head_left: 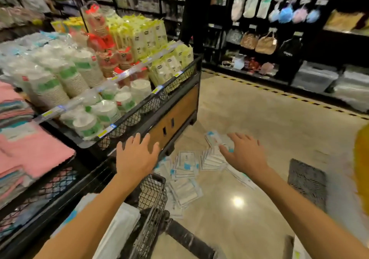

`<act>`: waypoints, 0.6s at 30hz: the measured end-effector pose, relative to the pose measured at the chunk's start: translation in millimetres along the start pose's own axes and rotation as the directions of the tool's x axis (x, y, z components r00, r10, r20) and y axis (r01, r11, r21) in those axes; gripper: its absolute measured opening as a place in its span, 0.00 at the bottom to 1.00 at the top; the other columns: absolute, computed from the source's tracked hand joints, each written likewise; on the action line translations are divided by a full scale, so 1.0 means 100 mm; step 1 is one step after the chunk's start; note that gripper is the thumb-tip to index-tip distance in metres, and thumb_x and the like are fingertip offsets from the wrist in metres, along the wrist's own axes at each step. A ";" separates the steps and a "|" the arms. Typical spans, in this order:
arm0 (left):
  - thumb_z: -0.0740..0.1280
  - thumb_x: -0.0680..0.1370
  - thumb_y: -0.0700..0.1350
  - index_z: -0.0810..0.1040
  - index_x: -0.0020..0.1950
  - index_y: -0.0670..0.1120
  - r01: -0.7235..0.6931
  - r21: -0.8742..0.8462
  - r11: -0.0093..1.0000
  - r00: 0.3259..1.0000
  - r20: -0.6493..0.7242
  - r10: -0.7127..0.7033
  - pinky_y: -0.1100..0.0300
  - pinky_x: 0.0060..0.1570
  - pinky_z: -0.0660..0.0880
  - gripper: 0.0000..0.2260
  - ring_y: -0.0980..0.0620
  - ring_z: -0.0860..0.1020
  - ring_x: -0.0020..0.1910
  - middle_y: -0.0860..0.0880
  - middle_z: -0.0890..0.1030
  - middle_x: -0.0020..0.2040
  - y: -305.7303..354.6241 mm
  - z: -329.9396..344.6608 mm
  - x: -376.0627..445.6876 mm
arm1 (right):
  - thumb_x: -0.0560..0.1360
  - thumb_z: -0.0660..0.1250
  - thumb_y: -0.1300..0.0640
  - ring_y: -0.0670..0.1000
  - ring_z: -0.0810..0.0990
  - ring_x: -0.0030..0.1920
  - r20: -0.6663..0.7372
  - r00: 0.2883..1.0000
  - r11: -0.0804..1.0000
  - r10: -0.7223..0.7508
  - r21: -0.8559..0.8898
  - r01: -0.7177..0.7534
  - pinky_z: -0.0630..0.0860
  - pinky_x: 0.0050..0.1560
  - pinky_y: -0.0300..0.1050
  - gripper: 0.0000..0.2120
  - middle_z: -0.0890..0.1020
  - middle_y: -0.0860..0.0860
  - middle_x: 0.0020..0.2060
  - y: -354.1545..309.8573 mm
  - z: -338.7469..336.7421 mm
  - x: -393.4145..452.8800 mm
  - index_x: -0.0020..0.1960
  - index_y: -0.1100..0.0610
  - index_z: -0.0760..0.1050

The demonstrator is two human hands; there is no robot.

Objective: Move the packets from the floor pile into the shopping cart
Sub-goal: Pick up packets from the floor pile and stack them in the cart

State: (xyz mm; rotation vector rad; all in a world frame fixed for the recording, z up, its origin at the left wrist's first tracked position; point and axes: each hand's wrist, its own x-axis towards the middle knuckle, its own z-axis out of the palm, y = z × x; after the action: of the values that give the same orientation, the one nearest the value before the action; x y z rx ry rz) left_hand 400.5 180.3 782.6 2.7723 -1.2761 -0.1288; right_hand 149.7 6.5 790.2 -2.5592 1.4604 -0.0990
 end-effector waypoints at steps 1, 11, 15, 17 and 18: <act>0.48 0.83 0.64 0.60 0.82 0.54 -0.028 0.002 1.000 1.000 -0.001 0.028 0.41 0.78 0.52 0.29 0.46 0.58 0.80 0.48 0.61 0.82 0.15 0.02 0.05 | 0.80 0.58 0.35 0.57 0.71 0.72 -0.002 1.000 1.000 0.029 0.002 -0.029 0.65 0.73 0.62 0.28 0.75 0.49 0.73 0.16 0.00 -0.02 0.75 0.47 0.69; 0.48 0.83 0.63 0.62 0.81 0.53 -0.177 0.080 0.981 0.982 0.083 0.171 0.41 0.76 0.58 0.28 0.47 0.63 0.78 0.49 0.66 0.79 1.55 0.52 0.62 | 0.80 0.60 0.36 0.57 0.75 0.70 0.008 0.977 0.976 0.212 0.055 -0.212 0.70 0.71 0.60 0.29 0.77 0.50 0.71 1.72 0.05 0.28 0.76 0.49 0.70; 0.49 0.84 0.62 0.64 0.80 0.53 -0.155 0.069 0.985 0.984 0.096 0.148 0.42 0.77 0.56 0.27 0.47 0.62 0.78 0.48 0.66 0.79 2.05 0.71 0.77 | 0.81 0.59 0.37 0.56 0.72 0.73 0.022 0.972 0.972 0.233 0.035 -0.234 0.67 0.72 0.57 0.29 0.74 0.49 0.74 2.26 0.00 0.49 0.78 0.49 0.67; 0.50 0.84 0.62 0.66 0.79 0.52 -0.160 0.066 0.985 0.981 0.122 0.151 0.42 0.77 0.55 0.27 0.47 0.62 0.78 0.48 0.65 0.79 2.28 0.79 0.86 | 0.81 0.59 0.38 0.56 0.72 0.72 0.038 0.968 0.968 0.248 0.030 -0.249 0.67 0.72 0.56 0.29 0.74 0.50 0.74 2.53 -0.03 0.62 0.79 0.49 0.66; 0.49 0.84 0.61 0.66 0.79 0.51 -0.169 0.066 0.983 0.977 0.144 0.159 0.42 0.77 0.55 0.27 0.46 0.62 0.78 0.48 0.65 0.79 2.38 0.83 0.91 | 0.81 0.60 0.38 0.56 0.72 0.72 0.044 0.965 0.965 0.258 0.032 -0.259 0.67 0.72 0.56 0.29 0.74 0.50 0.74 2.65 -0.03 0.68 0.78 0.49 0.67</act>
State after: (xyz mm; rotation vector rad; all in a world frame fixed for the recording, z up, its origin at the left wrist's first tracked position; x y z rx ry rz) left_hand 270.8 -46.9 724.2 2.7486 -1.5699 -0.2699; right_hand -39.9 -184.0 738.0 -2.3026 1.7439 -0.0370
